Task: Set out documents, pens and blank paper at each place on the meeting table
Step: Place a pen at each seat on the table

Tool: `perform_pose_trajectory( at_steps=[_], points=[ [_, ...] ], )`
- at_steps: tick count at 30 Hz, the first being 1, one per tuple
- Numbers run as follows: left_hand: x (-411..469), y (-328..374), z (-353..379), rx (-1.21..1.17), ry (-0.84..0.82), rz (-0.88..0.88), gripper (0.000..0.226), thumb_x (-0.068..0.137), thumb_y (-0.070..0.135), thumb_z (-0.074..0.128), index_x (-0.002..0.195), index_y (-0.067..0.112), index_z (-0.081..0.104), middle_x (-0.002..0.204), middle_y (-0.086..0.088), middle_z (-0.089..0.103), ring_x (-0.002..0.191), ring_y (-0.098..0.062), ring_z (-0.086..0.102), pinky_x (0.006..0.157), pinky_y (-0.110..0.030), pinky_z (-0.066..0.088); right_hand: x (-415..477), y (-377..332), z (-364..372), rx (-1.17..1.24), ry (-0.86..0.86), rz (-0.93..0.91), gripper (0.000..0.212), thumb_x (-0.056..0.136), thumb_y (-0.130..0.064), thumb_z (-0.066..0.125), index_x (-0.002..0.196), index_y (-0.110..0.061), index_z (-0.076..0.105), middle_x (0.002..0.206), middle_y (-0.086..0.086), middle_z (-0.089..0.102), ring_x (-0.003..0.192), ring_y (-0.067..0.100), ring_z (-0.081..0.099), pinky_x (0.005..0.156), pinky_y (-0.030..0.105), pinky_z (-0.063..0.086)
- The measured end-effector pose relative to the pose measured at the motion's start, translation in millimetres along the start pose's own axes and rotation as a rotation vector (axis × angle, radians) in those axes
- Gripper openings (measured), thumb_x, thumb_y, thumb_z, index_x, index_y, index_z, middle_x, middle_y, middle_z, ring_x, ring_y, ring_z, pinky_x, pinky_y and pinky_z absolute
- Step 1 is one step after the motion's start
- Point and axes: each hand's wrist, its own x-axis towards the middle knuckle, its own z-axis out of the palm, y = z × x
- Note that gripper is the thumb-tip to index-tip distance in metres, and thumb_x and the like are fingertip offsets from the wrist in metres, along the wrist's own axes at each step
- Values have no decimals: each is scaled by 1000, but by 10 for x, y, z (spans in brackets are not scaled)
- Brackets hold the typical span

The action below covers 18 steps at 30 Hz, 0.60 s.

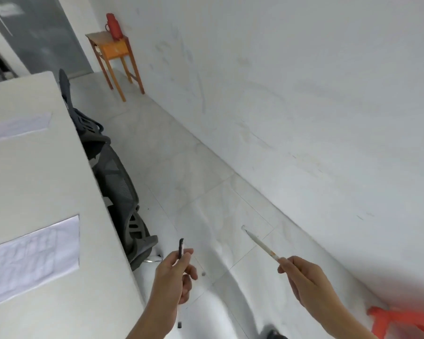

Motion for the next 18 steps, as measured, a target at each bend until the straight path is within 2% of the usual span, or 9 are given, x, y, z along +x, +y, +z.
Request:
perform_pose_trajectory(
  at_steps=[3,7,11,18],
  points=[
    [435,173,-3,-27,93,-15,16,98,16,50,102,11,65,65,-12,55,34,-11,28,38,-15,16,654,-236,43,-10,-88,1,33,98,-27,53,77,-6,68,45,0,31,41,13,23,50,28,24],
    [1018,398,35,-92,221,-36,15,98,14,49,99,7,63,61,-10,56,33,-10,28,38,-14,15,1612,-582,113,-42,-219,-27,35,98,-27,53,77,-4,68,47,2,32,42,14,26,44,22,25],
    [1536,674,111,-194,351,-57,18,99,12,47,103,4,62,56,-10,56,28,-11,28,39,-11,17,2531,-1016,172,-98,-344,-72,35,98,-26,52,76,-4,67,42,0,33,38,12,25,45,22,23],
    [1940,1088,25,-371,617,-11,17,98,14,49,97,3,61,57,-11,54,29,-12,27,41,-11,17,3675,-1930,695,-281,-616,-182,36,98,-28,53,73,-6,67,45,-1,35,42,13,29,45,22,26]
  ],
)
